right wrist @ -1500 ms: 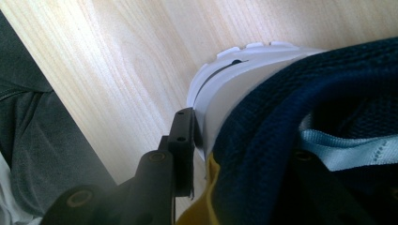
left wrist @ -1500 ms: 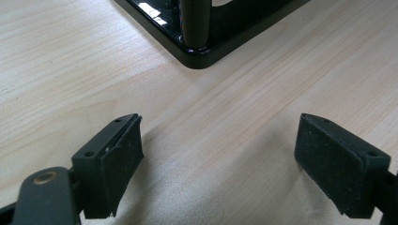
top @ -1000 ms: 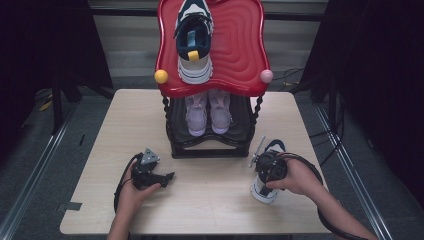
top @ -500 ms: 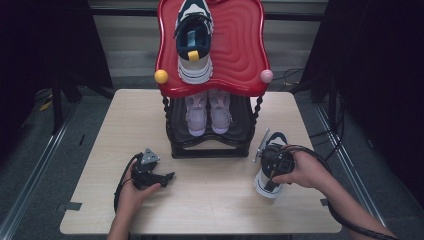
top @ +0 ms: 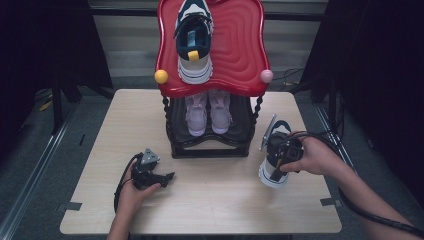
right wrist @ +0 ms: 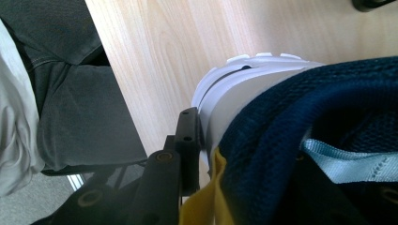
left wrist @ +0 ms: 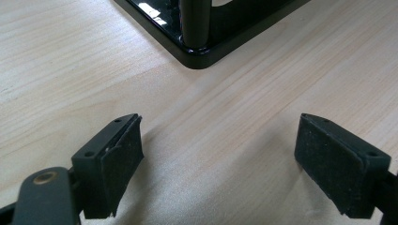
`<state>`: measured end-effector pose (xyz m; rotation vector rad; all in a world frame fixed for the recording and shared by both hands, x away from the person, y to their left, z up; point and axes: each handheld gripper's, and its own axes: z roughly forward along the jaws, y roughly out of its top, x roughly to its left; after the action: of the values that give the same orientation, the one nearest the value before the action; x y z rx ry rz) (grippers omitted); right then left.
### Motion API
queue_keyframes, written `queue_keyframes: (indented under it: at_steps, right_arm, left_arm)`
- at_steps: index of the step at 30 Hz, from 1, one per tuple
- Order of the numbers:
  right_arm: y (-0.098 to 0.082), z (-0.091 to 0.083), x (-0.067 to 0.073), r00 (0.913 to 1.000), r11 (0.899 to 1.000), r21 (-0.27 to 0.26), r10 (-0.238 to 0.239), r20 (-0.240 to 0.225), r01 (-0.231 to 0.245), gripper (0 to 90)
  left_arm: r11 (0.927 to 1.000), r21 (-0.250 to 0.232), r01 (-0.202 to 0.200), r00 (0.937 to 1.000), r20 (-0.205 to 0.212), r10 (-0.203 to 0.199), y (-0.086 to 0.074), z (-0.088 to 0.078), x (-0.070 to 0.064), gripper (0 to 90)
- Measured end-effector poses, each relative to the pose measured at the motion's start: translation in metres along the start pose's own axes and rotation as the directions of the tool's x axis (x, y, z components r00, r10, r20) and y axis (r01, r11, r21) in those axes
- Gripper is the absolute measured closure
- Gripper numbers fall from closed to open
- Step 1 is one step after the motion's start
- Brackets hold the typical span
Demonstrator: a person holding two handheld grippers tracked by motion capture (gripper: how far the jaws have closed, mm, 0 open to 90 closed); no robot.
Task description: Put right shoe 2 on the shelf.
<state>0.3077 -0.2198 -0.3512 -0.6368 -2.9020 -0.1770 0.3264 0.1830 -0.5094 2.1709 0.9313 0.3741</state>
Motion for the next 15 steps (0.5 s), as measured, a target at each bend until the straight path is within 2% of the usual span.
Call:
queue_keyframes:
  at_steps: [4, 5, 8, 9, 11, 15]
  right_arm:
    - [0.002, -0.011, -0.001, 0.9996, 1.000, 0.005, -0.021, 0.018, 0.020, 71.0]
    - [0.002, -0.014, 0.000, 0.9997, 1.000, 0.014, -0.013, 0.020, 0.013, 70.9]
    - [0.003, -0.024, -0.001, 0.9993, 0.999, 0.004, -0.032, 0.022, 0.032, 70.9]
    - [0.004, -0.029, 0.000, 0.9994, 1.000, 0.004, -0.023, 0.024, 0.023, 71.0]
    - [0.004, -0.037, -0.001, 0.9988, 0.999, -0.005, -0.042, 0.025, 0.042, 71.1]
    - [0.006, -0.055, -0.002, 0.9986, 0.999, -0.010, -0.043, 0.032, 0.043, 71.1]
  left_arm:
    - [1.0000, -0.001, 0.002, 1.0000, 0.001, -0.002, 0.000, 0.000, 0.000, 14.9]
    - [1.0000, -0.001, 0.002, 1.0000, 0.001, -0.002, 0.000, 0.000, 0.000, 14.9]
    - [1.0000, 0.000, -0.002, 1.0000, 0.000, 0.002, 0.000, 0.000, 0.000, 14.9]
    - [1.0000, 0.000, -0.001, 1.0000, 0.000, 0.001, 0.000, 0.000, 0.000, 14.9]
    - [1.0000, 0.000, -0.001, 1.0000, 0.000, 0.001, 0.000, 0.000, 0.000, 14.9]
    - [1.0000, 0.003, -0.002, 1.0000, 0.002, 0.002, 0.000, 0.000, 0.000, 14.9]
